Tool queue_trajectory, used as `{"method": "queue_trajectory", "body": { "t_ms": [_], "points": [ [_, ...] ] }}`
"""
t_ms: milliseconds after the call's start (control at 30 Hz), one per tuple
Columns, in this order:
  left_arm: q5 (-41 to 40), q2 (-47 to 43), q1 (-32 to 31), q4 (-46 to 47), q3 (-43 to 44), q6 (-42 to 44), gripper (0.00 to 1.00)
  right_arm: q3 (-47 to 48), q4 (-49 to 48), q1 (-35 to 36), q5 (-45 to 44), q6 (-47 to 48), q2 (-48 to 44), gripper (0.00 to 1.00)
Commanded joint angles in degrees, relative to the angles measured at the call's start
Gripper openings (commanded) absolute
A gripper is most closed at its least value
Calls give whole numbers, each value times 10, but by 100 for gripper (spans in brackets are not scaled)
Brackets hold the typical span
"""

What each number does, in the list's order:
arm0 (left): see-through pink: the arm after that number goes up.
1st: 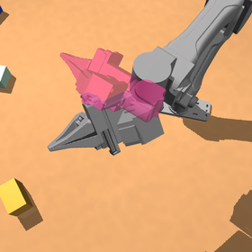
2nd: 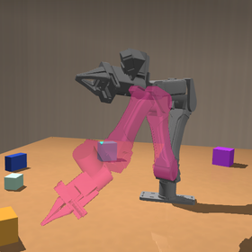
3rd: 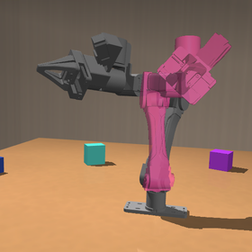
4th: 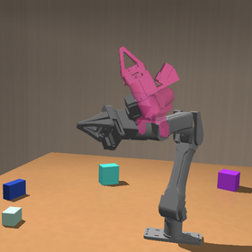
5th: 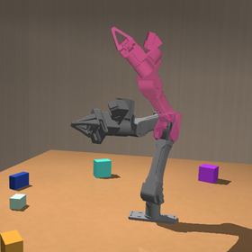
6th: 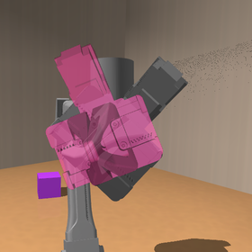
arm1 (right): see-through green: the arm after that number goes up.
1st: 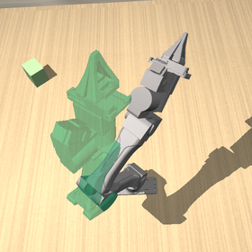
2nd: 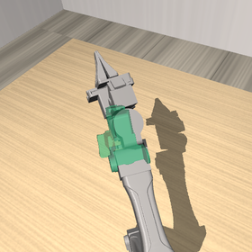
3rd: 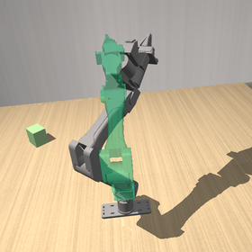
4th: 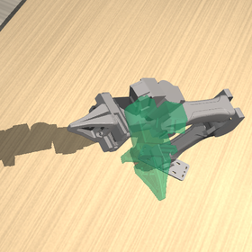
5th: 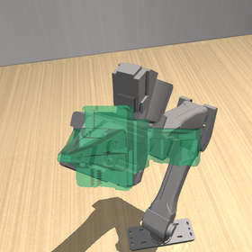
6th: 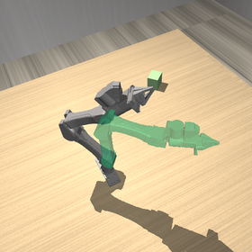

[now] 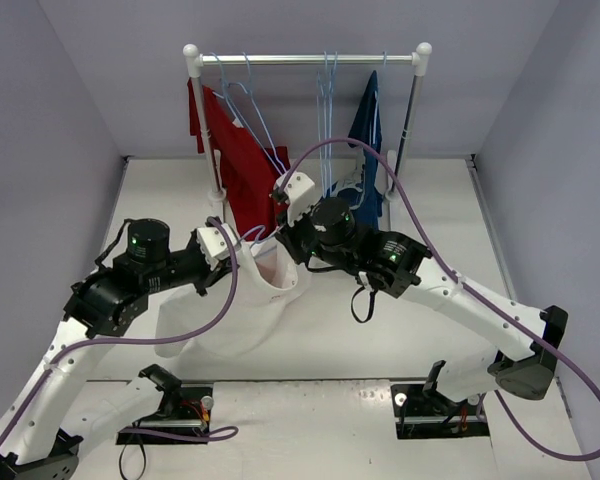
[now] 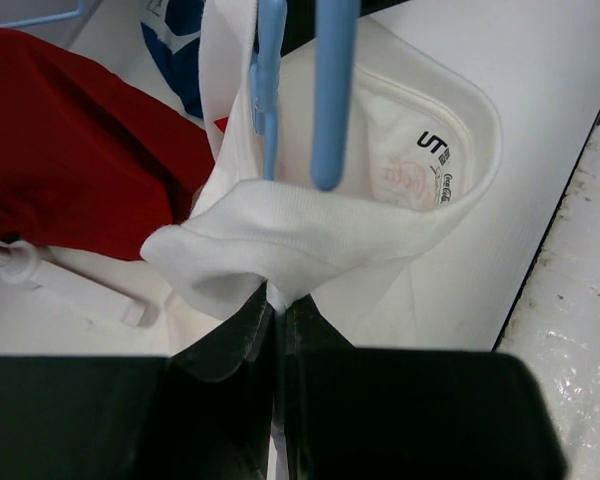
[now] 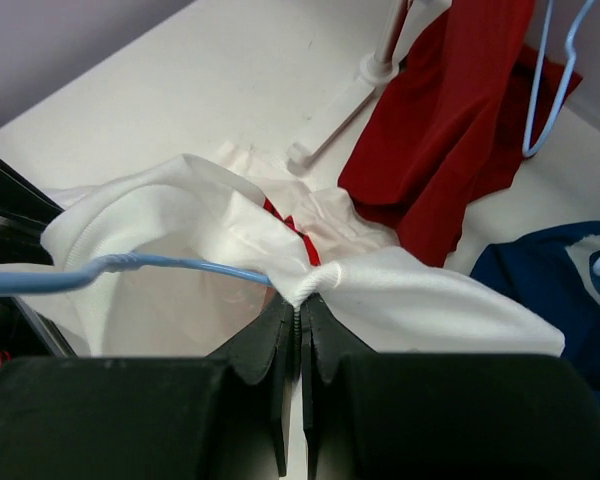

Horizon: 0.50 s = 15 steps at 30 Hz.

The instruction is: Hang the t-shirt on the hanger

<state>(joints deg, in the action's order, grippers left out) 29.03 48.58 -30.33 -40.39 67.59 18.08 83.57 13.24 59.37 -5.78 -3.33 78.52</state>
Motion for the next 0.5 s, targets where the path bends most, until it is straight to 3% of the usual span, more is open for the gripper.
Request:
{"method": "queue_trajectory", "body": {
  "t_ms": [0,467],
  "points": [
    [47,-19,-5,107,-16,-26,0,-9,-43,11,-1,0,-19,1],
    [56,-133,-3,144,-152,-73,0,-76,-43,12,-10,5,-45,15]
  ]
}}
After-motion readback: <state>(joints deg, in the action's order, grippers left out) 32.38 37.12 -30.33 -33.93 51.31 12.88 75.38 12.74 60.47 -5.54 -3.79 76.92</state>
